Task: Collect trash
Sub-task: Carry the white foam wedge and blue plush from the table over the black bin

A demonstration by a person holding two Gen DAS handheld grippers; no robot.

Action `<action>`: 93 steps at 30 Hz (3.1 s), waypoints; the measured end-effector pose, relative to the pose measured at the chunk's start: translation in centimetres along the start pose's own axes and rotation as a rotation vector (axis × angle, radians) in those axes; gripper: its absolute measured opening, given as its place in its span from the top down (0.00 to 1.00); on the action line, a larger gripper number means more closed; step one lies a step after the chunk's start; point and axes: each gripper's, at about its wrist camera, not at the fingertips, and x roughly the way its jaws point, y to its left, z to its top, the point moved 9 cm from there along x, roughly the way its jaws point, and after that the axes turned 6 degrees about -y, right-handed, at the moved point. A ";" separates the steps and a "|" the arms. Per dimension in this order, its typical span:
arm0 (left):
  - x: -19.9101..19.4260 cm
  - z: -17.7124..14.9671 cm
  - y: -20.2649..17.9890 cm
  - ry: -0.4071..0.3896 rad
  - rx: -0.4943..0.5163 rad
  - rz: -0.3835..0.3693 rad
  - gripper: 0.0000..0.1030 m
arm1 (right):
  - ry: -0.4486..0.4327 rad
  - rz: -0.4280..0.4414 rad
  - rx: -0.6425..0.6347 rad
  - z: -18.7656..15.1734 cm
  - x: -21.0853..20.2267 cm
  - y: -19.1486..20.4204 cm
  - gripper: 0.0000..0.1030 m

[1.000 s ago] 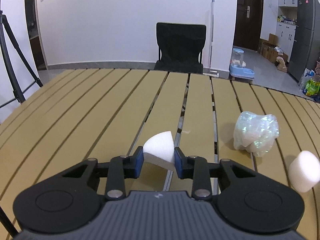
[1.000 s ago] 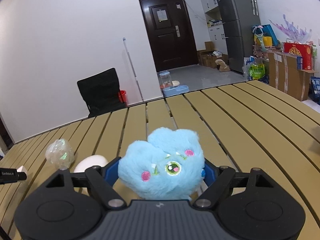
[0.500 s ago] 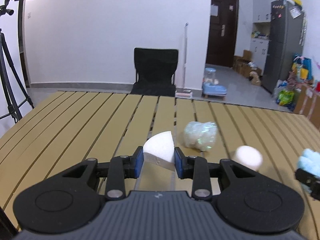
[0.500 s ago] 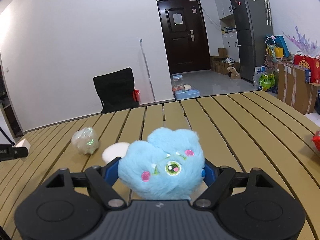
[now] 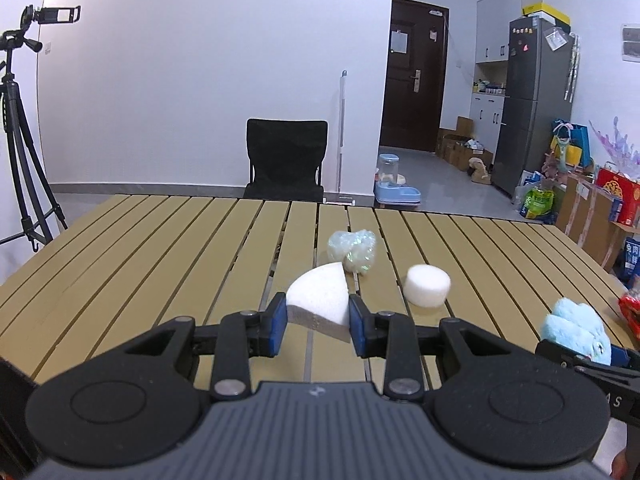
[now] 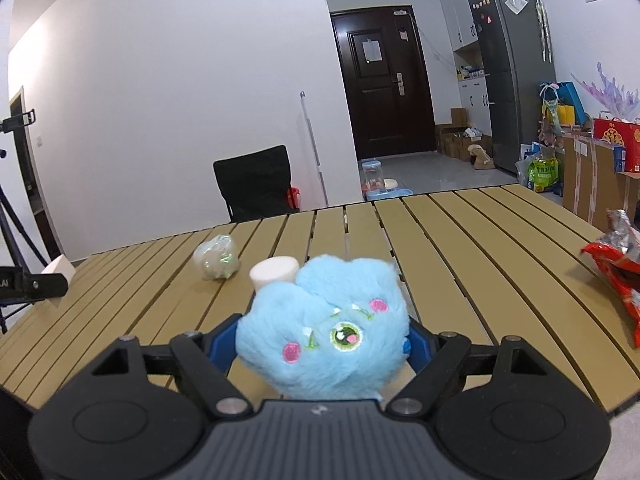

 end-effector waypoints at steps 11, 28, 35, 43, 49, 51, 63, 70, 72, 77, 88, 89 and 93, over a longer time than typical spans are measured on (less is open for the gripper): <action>-6.0 -1.9 -0.4 -0.026 0.013 -0.023 0.68 | -0.008 0.030 -0.003 -3.1 -5.9 0.6 0.22; -11.8 -8.3 -0.9 0.020 0.033 -0.039 0.68 | 0.072 0.062 -0.047 -9.7 -11.6 1.4 0.22; -13.4 -11.5 -0.6 0.064 0.034 -0.043 0.68 | 0.139 0.065 -0.092 -13.3 -13.1 1.9 0.22; -14.4 -15.4 -0.6 0.122 0.049 -0.046 0.68 | 0.227 0.071 -0.128 -17.2 -14.3 2.2 0.22; -14.4 -18.1 -0.6 0.169 0.056 -0.045 0.68 | 0.290 0.067 -0.152 -20.0 -14.7 2.0 0.22; -14.4 -19.1 -0.6 0.190 0.059 -0.044 0.68 | 0.314 0.065 -0.158 -20.9 -14.7 1.8 0.22; -12.7 -24.2 -0.7 0.301 0.090 -0.032 0.68 | 0.436 0.045 -0.167 -25.0 -13.5 0.4 0.22; -11.1 -27.5 -0.3 0.373 0.082 -0.035 0.68 | 0.497 0.011 -0.150 -27.1 -12.3 -0.8 0.22; -10.7 -28.5 0.0 0.391 0.078 -0.034 0.68 | 0.509 0.001 -0.156 -27.6 -11.9 -0.9 0.22; -9.6 -30.4 0.9 0.428 0.064 -0.037 0.68 | 0.539 -0.014 -0.185 -28.9 -11.2 -0.8 0.22; -7.3 -33.9 2.4 0.559 0.024 -0.040 0.68 | 0.587 -0.059 -0.175 -30.7 -9.0 -1.7 0.22; -7.2 -34.2 2.8 0.573 0.014 -0.031 0.68 | 0.591 -0.061 -0.173 -30.8 -8.9 -1.7 0.22; -6.6 -35.1 3.6 0.622 0.002 0.006 0.68 | 0.597 -0.068 -0.176 -31.1 -8.6 -1.8 0.22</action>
